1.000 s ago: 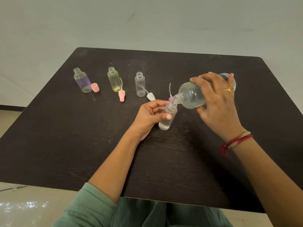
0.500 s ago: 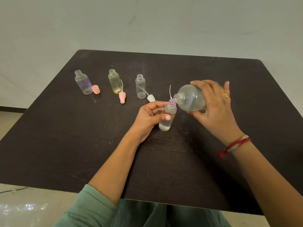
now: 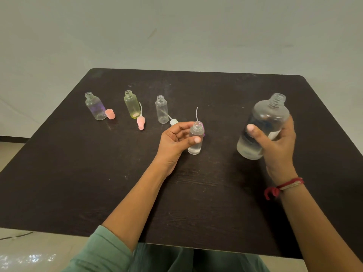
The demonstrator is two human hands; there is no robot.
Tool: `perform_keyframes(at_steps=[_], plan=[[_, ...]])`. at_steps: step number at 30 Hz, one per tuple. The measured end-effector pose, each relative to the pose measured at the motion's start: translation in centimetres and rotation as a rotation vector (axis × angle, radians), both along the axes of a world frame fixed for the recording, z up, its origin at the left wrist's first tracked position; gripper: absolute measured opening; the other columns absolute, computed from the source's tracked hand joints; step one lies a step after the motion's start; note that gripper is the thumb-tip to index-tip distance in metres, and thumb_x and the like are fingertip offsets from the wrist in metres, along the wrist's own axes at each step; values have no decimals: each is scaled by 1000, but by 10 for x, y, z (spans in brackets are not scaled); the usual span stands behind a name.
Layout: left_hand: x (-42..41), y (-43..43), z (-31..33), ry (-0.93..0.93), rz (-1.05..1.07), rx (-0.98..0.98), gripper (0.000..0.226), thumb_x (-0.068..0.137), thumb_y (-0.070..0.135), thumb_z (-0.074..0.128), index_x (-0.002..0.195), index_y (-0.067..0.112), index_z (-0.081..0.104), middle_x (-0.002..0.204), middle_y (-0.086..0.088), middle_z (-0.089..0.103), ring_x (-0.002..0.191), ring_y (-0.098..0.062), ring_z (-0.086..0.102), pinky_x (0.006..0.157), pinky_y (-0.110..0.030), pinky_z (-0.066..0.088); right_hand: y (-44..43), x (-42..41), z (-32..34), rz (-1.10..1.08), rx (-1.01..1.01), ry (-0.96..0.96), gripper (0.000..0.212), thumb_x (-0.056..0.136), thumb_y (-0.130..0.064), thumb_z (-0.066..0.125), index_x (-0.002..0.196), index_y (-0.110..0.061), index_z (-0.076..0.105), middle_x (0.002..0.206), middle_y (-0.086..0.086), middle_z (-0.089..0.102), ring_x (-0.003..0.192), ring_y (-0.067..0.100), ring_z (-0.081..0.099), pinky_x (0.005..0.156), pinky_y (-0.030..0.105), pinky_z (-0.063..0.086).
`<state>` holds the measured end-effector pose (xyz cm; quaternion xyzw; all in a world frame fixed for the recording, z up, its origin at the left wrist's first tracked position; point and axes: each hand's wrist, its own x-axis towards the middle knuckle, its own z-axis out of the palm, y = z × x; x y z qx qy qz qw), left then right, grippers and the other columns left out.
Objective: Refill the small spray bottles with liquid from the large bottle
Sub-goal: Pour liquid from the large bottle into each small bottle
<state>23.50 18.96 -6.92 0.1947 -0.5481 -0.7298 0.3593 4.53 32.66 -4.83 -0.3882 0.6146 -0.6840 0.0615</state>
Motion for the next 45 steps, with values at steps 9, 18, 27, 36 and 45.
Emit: perform_keyframes(at_steps=[9, 18, 27, 36, 45], plan=[[-51, 6, 17, -58, 91, -22, 39, 68, 2, 82, 100, 16, 65, 94, 3, 72, 85, -6, 66, 70, -17, 50, 13, -14, -18, -117, -41, 11, 65, 71, -37, 76, 124, -11, 47, 118, 3, 53, 109, 17, 56, 96, 30, 47], [-119, 1, 19, -155, 128, -88, 33, 80, 3, 75, 107, 12, 59, 107, -6, 68, 97, -13, 66, 84, -23, 53, 21, -27, -22, -180, -15, 85, 61, 69, -40, 78, 120, -31, 46, 117, -13, 51, 112, 17, 55, 97, 41, 48], [-154, -9, 5, -236, 102, -124, 40, 81, 7, 75, 115, 10, 54, 119, -13, 64, 111, -22, 63, 96, -31, 52, 22, -31, -23, -174, -37, 13, 64, 67, -39, 77, 121, -23, 47, 114, -14, 53, 109, 8, 55, 93, 22, 46], [-171, -8, 1, -227, 139, -150, 40, 80, 8, 76, 111, 16, 51, 117, -8, 62, 111, -19, 62, 99, -33, 50, 24, -35, -25, -92, 35, -16, 72, 60, -44, 79, 120, -42, 39, 119, -19, 48, 114, 5, 52, 96, 23, 46], [-171, -11, 1, -444, 120, -311, 49, 80, 12, 77, 120, 18, 48, 130, -4, 56, 121, -16, 52, 105, -31, 43, 27, -38, -23, 9, 66, -89, 75, 56, -41, 80, 119, -41, 40, 122, -12, 50, 112, 0, 55, 87, 15, 48]])
